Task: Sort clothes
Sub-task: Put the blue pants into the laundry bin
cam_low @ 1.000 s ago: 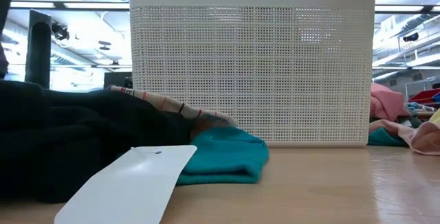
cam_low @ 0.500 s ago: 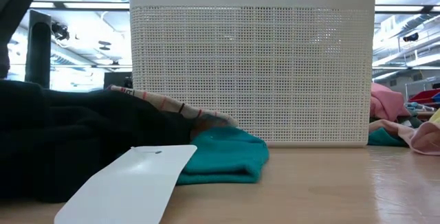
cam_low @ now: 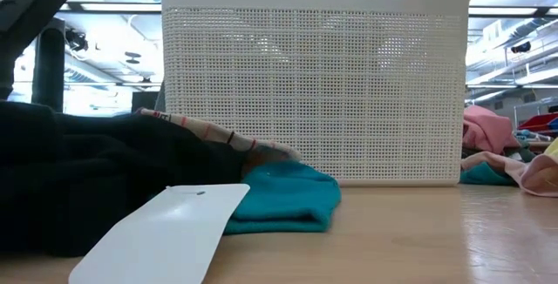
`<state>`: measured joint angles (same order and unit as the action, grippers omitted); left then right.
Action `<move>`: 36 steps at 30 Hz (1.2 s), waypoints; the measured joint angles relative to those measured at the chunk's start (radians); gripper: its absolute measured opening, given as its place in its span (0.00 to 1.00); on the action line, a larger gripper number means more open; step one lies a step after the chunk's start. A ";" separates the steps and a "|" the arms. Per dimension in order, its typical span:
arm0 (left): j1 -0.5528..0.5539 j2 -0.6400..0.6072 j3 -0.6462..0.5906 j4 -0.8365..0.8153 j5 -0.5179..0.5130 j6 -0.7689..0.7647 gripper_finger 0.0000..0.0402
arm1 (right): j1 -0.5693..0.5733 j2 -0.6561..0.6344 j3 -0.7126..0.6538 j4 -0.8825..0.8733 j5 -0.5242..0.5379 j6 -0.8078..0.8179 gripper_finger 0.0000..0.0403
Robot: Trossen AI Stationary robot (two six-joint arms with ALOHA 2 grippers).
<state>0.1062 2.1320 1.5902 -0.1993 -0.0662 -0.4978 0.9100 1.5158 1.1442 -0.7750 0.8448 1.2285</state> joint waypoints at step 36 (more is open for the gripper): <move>0.012 0.018 0.729 -0.753 -0.007 0.284 0.33 | 0.001 0.000 0.000 -0.012 -0.011 -0.002 0.28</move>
<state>0.1184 2.1498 2.3188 -0.9521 -0.0732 -0.2134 0.9108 1.5154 1.1442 -0.7872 0.8341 1.2266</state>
